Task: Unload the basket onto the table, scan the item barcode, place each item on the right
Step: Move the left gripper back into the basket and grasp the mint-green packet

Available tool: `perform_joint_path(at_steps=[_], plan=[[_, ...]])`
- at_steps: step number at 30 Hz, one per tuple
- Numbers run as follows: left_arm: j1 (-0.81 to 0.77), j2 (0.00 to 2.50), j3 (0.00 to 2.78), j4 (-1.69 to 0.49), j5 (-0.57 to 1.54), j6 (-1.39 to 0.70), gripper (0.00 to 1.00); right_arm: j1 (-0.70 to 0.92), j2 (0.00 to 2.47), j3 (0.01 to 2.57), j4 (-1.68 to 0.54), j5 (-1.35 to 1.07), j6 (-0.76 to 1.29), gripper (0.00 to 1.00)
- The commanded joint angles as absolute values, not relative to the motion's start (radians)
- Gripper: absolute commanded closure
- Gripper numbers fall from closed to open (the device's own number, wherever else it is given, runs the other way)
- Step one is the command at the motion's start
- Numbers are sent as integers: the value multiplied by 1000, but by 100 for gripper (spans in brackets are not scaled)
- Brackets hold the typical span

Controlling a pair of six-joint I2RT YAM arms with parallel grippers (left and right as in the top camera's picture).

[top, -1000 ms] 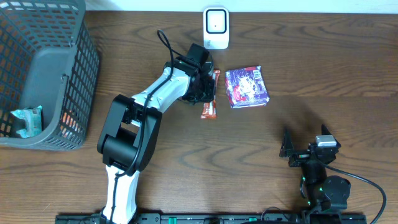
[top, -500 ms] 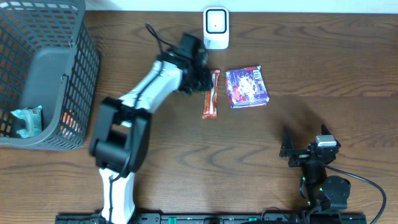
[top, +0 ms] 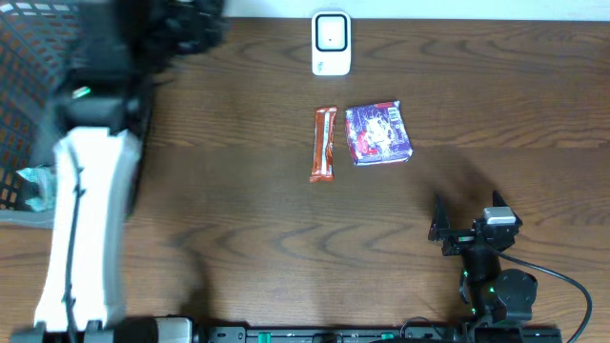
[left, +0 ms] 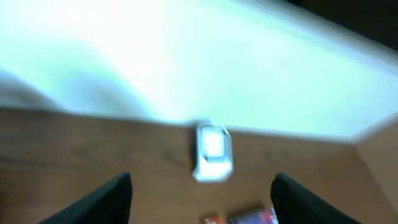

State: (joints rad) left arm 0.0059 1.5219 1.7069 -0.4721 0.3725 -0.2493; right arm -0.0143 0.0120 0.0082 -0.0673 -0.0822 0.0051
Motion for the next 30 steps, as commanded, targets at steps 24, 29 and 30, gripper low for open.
perform_joint_path(at_steps=[24, 29, 30], plan=[[547, 1684, 1698, -916, -417, -79, 27, -5, 7, 6, -70, -88, -9, 1], [556, 1783, 1662, -972, -611, -80, 27, -5, 7, 6, -70, -88, -9, 1], [556, 1795, 1653, -972, -611, -80, 27, -5, 7, 6, -70, -88, -9, 1]])
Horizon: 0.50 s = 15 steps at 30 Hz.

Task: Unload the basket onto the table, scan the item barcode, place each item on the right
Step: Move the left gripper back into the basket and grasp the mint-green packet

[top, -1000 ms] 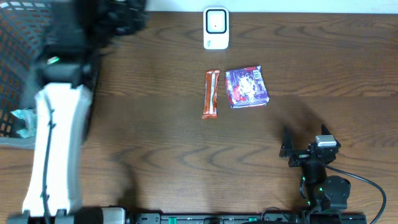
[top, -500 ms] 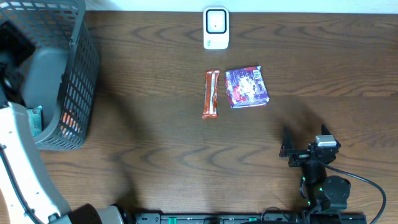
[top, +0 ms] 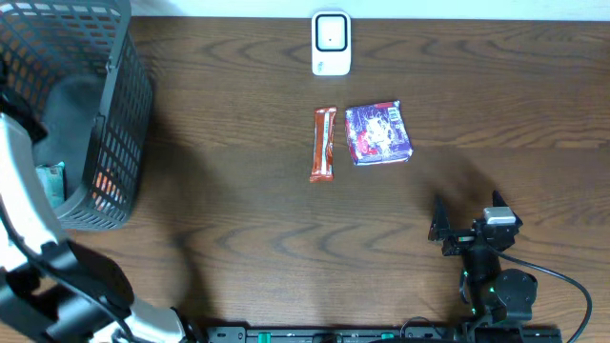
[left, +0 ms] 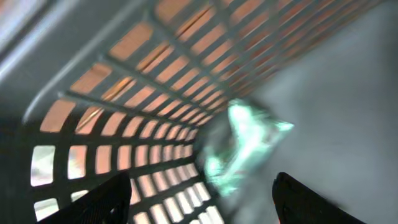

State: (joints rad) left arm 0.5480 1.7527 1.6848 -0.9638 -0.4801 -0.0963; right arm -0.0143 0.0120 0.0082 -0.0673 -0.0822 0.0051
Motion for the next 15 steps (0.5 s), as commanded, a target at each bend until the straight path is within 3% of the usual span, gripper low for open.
perform_joint_path(at_steps=[1, 15], plan=[[556, 1806, 1644, -970, -611, -80, 27, -5, 7, 6, -70, -88, -9, 1], [589, 1967, 1540, -934, -515, -74, 29, -5, 7, 6, -70, -88, -9, 1]])
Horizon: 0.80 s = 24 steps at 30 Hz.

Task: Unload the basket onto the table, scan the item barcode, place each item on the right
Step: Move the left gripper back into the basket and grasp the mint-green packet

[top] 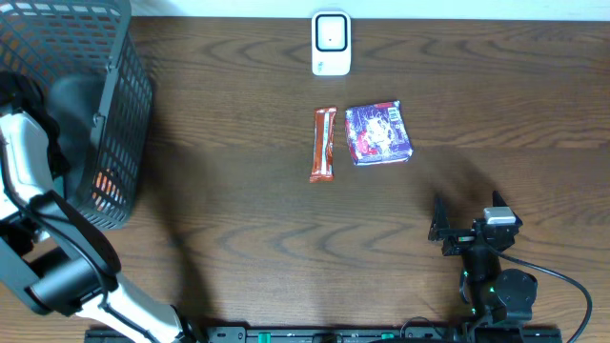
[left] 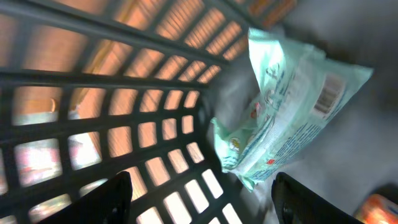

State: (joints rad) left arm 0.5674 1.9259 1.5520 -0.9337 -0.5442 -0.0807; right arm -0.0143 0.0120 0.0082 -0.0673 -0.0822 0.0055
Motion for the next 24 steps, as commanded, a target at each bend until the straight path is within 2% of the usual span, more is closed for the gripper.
perform_joint_path(at_steps=[1, 6, 11, 14, 18, 21, 22, 23, 24], plan=[[596, 1979, 1540, -934, -482, -62, 35, -5, 7, 6, -70, -88, -9, 1], [623, 2024, 1540, -911, -367, -52, 36, -5, 7, 6, -70, -88, -9, 1], [641, 2041, 1540, -867, -348, -52, 22, -5, 7, 6, -70, -88, -9, 1], [653, 2042, 1540, -848, -308, -39, 22, -5, 7, 6, -70, -88, -9, 1], [669, 2056, 1539, -848, -92, 38, 22, -5, 7, 6, -70, -88, -9, 1], [669, 2072, 1534, -849, -70, 36, 23, -5, 7, 6, -70, -88, -9, 1], [669, 2078, 1530, -850, -70, 36, 27, -5, 7, 6, -70, -88, -9, 1], [669, 2084, 1525, -852, -70, 36, 36, -5, 7, 6, -70, -88, -9, 1], [669, 2088, 1523, -855, -70, 37, 55, -5, 7, 6, -70, -88, -9, 1]])
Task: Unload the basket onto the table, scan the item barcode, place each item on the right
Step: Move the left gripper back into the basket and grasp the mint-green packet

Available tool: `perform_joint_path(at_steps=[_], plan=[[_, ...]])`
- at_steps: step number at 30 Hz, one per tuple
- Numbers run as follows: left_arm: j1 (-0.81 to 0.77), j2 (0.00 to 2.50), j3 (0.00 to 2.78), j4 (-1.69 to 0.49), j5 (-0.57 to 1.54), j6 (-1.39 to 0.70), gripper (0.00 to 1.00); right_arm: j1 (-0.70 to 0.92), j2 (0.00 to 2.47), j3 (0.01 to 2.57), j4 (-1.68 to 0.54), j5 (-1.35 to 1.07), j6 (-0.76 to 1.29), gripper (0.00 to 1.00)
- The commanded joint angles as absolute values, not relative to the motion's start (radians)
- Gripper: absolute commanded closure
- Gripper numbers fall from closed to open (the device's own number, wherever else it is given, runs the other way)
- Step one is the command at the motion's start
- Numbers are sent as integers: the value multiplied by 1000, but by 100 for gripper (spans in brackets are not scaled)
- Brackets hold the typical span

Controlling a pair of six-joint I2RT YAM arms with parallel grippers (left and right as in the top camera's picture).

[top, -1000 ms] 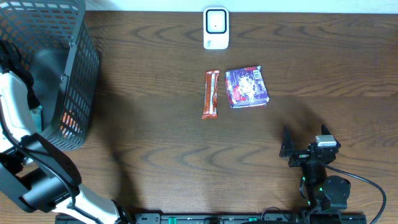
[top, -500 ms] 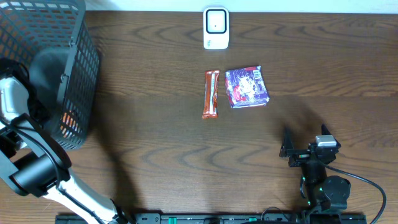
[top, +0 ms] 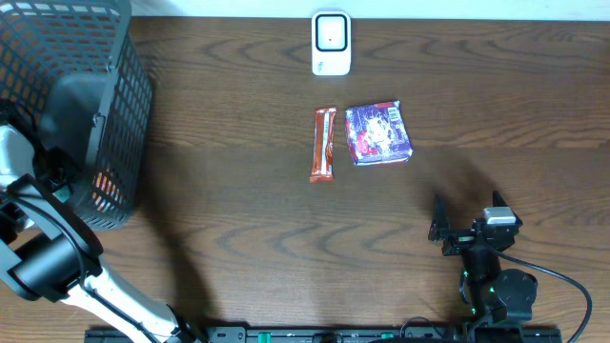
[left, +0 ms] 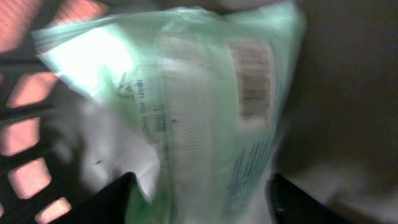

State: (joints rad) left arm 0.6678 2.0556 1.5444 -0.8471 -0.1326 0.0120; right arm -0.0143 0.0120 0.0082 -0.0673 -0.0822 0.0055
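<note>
A mint-green soft packet (left: 186, 106) fills the left wrist view, its barcode (left: 252, 81) facing the camera. It lies inside the black mesh basket (top: 114, 105) at the table's left end. My left gripper (left: 199, 202) is open, one finger on each side of the packet's near end, very close to it. In the overhead view the left arm (top: 24, 157) reaches down into the basket and hides the gripper. The white scanner (top: 331, 43) stands at the far edge, middle. My right gripper (top: 438, 224) rests near the front right; its jaws are too small to read.
An orange snack bar (top: 324, 143) and a purple packet (top: 378, 132) lie side by side below the scanner. Something orange (top: 107, 186) shows through the basket's mesh. The basket's walls (left: 18, 143) stand close on the left of the gripper.
My left gripper has come much nearer to the green packet, which now fills the wrist view and reaches between the open fingers. The right arm has not moved.
At first my left gripper was up above the table, facing the scanner, open. Then it was inside the basket with the green packet in sight, then closer to it. Now the packet sits between the open fingers. The right arm stayed put throughout.
</note>
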Motion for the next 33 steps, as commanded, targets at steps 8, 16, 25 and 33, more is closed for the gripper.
perform_joint_path(at_steps=[8, 16, 25, 33], plan=[[663, 2027, 1557, -862, -70, -19, 93, -5, 7, 6, -70, -88, -9, 1], [637, 1731, 1641, -688, 287, -65, 93, -5, 7, 6, -70, -88, -9, 1], [519, 1393, 1641, -336, 491, -439, 93, -5, 7, 6, -70, -88, -9, 1], [115, 1322, 1641, -395, 503, -413, 93, -5, 7, 6, -70, -88, -9, 1]])
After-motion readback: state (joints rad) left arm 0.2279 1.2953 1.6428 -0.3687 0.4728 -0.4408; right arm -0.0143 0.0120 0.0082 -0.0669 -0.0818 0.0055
